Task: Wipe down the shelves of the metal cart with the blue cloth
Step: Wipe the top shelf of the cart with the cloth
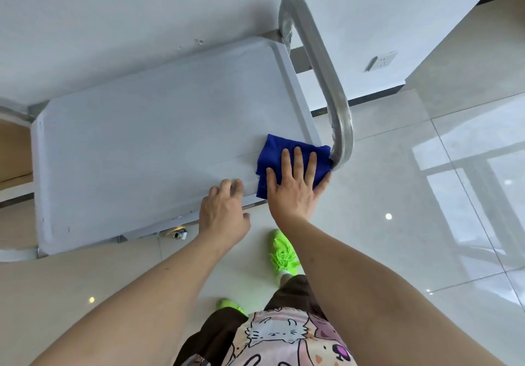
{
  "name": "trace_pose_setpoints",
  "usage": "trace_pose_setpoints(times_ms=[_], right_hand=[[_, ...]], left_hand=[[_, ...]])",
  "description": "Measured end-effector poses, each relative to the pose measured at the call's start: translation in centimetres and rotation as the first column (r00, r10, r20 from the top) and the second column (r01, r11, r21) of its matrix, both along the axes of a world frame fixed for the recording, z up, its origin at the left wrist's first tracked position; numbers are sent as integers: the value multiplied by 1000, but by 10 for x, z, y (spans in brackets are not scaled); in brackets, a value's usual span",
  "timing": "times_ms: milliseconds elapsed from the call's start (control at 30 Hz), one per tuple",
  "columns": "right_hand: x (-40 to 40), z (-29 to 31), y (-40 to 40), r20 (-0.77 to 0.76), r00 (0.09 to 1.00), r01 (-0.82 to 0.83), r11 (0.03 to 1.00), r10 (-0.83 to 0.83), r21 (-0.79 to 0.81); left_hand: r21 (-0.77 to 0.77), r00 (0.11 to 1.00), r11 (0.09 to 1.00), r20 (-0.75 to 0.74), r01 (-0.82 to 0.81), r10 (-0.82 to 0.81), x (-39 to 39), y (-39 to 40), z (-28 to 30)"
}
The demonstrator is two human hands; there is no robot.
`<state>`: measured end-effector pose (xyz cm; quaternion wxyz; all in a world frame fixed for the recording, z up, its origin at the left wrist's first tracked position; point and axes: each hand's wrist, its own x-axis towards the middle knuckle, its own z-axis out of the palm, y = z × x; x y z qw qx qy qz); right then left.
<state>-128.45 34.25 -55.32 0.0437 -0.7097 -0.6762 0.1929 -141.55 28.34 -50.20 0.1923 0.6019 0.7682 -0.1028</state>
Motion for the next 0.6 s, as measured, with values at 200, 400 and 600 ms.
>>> trace_pose_setpoints(times_ms=[200, 400, 600], right_hand=[[-26, 0, -22, -244, 957, 158, 987, -158, -20], [-74, -3, -58, -300, 943, 161, 986, -144, 33], [-153, -2, -117, -332, 943, -1, 999, 19, 54]], left_hand=[[-5, 957, 995, 273, -102, 100, -22, -22, -3], [113, 884, 949, 410, -293, 224, -55, -90, 0], [119, 870, 900, 336, -418, 360, -114, -189, -4]])
